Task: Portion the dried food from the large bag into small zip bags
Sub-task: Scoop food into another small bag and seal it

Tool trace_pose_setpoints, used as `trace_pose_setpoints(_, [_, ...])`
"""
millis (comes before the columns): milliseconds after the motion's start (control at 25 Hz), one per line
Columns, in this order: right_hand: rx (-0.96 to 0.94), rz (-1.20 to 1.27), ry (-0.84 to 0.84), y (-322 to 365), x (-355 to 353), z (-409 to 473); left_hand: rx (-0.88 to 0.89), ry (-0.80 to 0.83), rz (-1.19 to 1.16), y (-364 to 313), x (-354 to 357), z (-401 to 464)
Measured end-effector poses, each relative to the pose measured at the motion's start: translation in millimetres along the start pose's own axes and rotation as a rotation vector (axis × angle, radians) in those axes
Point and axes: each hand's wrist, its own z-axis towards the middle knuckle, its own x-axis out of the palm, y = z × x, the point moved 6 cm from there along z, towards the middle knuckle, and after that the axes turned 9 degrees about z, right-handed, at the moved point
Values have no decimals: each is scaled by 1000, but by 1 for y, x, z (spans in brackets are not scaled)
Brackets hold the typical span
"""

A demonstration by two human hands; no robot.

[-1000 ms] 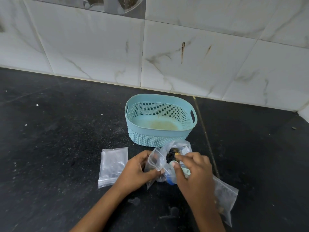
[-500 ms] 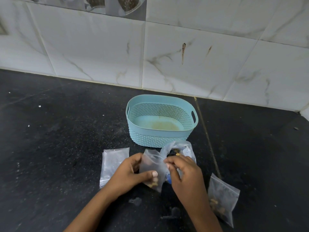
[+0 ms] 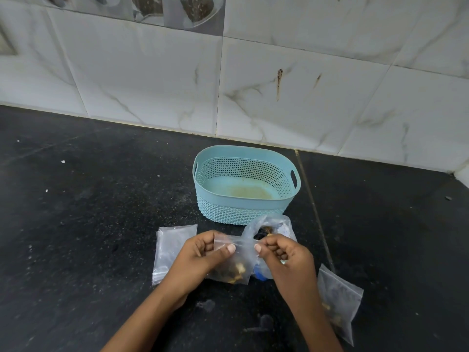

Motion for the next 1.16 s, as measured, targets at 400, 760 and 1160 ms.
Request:
trace_pose_setpoints(400, [-22,74,31,4,7,-5,1,-48,-13,-6,0,-4])
trace_pose_setpoints(760, [-90,120,0,8,12,-16,20,-59,-45,-9,10,-6])
trace_pose_setpoints(1160, [-19,176,6,8,0,-13,18,-82,-48,-9,13,-6])
